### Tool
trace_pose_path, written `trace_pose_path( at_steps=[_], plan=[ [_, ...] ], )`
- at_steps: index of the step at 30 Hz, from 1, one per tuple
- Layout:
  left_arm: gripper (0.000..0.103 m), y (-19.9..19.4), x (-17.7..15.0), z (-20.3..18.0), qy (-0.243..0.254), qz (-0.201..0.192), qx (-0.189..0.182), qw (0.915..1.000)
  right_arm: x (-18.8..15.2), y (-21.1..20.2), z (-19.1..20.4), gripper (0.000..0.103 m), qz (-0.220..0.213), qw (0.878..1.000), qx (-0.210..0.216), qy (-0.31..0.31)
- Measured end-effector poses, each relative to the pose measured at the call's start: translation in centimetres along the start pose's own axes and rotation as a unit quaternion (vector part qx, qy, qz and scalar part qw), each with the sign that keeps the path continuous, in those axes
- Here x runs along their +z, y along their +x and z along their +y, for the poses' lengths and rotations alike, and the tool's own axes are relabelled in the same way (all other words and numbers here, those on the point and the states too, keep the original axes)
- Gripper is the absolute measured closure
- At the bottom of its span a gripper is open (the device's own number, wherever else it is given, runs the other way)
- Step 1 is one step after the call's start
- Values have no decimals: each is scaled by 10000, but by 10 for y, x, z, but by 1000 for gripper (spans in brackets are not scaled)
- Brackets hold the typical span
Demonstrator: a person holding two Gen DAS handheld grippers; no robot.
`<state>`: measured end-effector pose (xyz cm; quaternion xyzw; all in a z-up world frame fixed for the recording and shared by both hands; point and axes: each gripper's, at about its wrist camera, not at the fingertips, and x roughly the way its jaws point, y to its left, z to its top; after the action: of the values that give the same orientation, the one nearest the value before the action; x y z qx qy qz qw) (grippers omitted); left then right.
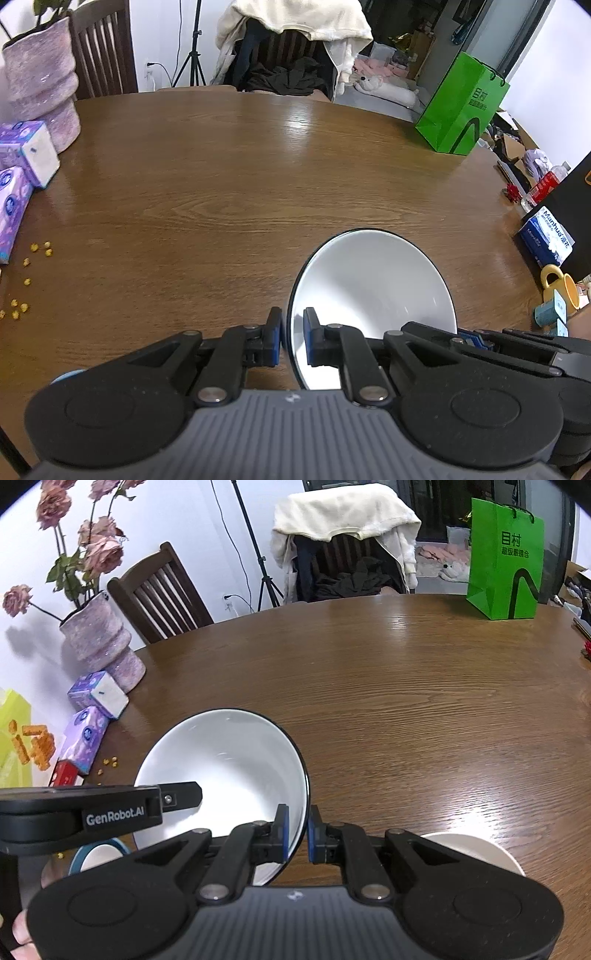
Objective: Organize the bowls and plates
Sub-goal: 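Lift and carry the white bowl with both grippers toward the blue bowl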
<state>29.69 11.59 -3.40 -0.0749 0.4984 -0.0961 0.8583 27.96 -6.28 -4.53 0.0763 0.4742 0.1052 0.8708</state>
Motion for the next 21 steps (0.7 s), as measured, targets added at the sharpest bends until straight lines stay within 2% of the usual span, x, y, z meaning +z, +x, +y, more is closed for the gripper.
trace_pose_path(
  at_steps=[21],
  plan=[
    [91,-39,-24,76,-247,-101,118,9996,-22,0,79,93,58,9995,157,-272]
  ],
)
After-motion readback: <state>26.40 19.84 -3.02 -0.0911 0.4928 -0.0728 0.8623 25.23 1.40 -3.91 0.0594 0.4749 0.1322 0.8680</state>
